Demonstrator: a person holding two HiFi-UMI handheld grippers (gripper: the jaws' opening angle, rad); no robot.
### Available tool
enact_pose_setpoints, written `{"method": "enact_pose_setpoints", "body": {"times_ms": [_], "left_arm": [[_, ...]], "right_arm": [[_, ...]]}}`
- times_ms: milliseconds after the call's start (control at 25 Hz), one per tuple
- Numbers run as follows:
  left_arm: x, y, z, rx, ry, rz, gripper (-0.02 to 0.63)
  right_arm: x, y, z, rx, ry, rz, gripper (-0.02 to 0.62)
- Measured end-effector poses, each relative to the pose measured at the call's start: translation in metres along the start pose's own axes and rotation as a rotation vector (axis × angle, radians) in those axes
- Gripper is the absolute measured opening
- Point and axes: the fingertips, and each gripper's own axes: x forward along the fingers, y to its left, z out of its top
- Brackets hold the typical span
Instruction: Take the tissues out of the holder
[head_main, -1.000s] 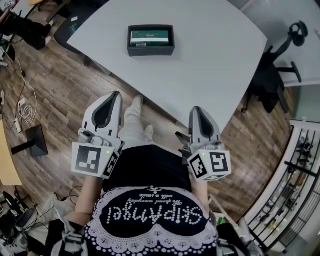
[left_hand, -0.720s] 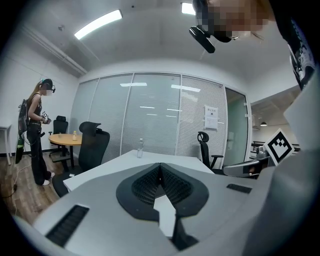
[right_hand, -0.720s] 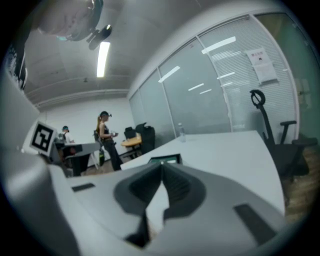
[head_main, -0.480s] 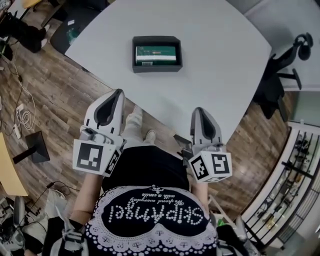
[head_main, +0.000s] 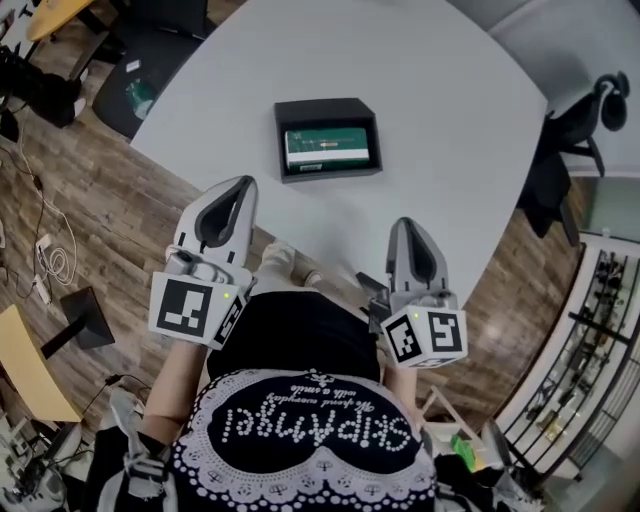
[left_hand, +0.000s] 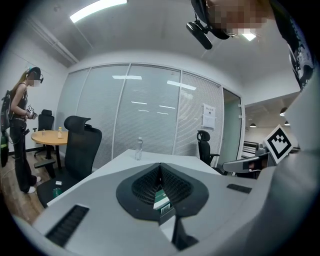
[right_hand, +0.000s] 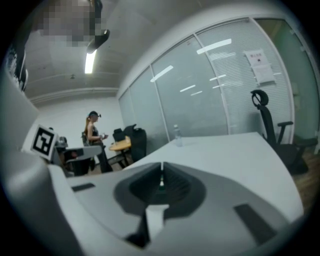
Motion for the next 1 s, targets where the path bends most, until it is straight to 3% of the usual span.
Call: {"method": "enact_pose_setpoints", "body": {"times_ms": [440,1000], "left_arm": [[0.037,0.031,-0.005,-0.004,0.033,-0.075,0.028],[0.058,0.029,-0.006,-0.011,0.039,-0.161,0.028]], "right_arm": [[0.025,-0.003,-0.002,0.034,-0.001,-0.103,0.034],[0.003,-0.015,-0.005,0.070,-0.015,-0.244,0.035]]}}
